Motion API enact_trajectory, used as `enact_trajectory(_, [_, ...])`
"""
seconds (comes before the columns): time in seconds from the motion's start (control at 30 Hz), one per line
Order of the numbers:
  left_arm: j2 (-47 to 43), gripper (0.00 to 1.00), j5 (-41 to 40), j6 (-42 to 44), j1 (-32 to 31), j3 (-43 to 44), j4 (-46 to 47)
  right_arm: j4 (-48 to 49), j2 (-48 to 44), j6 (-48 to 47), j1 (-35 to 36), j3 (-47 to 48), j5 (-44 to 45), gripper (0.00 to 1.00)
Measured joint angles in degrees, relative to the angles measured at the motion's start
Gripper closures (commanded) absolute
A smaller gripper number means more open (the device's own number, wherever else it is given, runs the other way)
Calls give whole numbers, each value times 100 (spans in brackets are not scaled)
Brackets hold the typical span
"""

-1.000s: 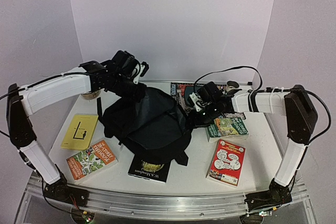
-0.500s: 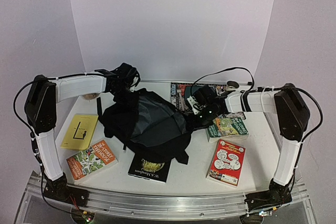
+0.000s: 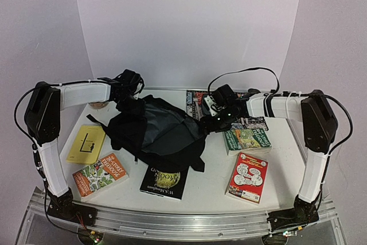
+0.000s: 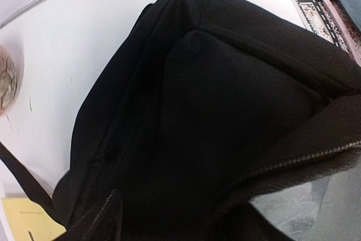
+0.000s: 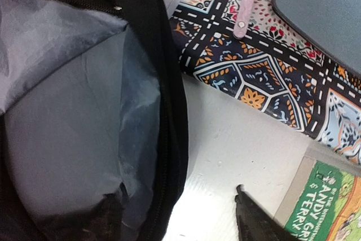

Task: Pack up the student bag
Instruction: Pick up the book from the center of the board.

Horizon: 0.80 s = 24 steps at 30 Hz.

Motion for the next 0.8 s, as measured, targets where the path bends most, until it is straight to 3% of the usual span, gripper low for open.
enact_trajectory(0.1, [-148, 16, -43, -23, 0, -216, 45, -44, -231, 52, -44, -75, -56, 3])
enact_trajectory(0.23, [-613, 1, -156, -67, -2, -492, 50, -76, -996, 155, -136, -456, -82, 2])
enact_trajectory(0.47, [-1738, 1, 116, -275, -11, -913, 87, -145, -2273, 489, -428, -1304, 55, 2])
enact_trajectory(0.8, [-3229, 1, 426, -761, -11, -1789, 49, -641, -3358, 1476, -1027, -2687, 1198, 3])
